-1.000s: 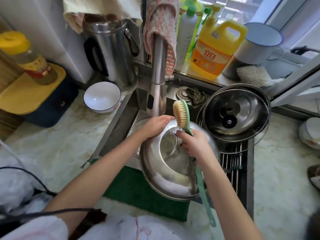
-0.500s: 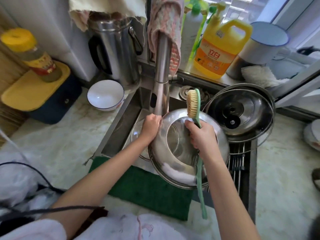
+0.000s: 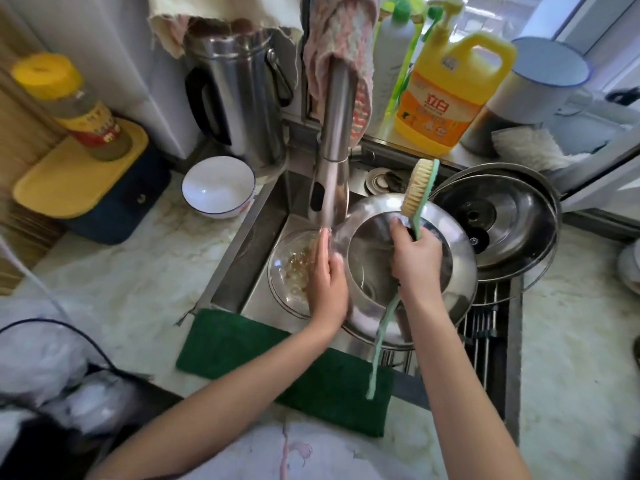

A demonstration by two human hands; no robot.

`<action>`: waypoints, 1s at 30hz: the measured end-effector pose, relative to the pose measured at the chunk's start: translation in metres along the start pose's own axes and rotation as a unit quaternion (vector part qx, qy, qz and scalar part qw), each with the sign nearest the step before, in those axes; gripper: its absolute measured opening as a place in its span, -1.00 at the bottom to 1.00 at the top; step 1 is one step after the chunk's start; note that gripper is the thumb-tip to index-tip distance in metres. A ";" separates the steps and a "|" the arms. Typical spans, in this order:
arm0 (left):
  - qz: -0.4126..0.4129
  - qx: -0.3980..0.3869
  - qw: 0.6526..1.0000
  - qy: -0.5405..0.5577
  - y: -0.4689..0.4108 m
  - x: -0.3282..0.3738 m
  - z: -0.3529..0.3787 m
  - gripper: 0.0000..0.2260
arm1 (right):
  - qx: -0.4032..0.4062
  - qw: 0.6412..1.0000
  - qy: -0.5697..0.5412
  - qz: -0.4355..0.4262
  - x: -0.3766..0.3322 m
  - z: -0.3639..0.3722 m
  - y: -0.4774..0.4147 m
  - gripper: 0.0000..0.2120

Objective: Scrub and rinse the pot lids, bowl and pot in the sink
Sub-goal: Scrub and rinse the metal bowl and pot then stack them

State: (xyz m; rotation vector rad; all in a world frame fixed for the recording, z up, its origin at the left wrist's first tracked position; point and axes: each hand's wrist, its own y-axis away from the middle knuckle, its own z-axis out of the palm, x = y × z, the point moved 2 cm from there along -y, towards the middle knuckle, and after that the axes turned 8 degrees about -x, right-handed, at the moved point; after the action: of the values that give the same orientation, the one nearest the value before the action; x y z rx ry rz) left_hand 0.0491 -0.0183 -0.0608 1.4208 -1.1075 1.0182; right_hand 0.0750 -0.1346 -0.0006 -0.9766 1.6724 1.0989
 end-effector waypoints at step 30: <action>0.019 -0.017 0.999 -0.043 -0.017 0.002 -0.097 -0.76 | -0.100 0.974 -0.174 0.103 0.001 0.031 -0.005 -0.72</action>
State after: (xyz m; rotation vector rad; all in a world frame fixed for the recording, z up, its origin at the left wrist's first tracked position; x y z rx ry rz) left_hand 0.0630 0.0785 -0.0513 1.4326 -1.2118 0.9678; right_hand 0.0872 -0.1072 -0.0100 -0.6913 1.4151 1.5074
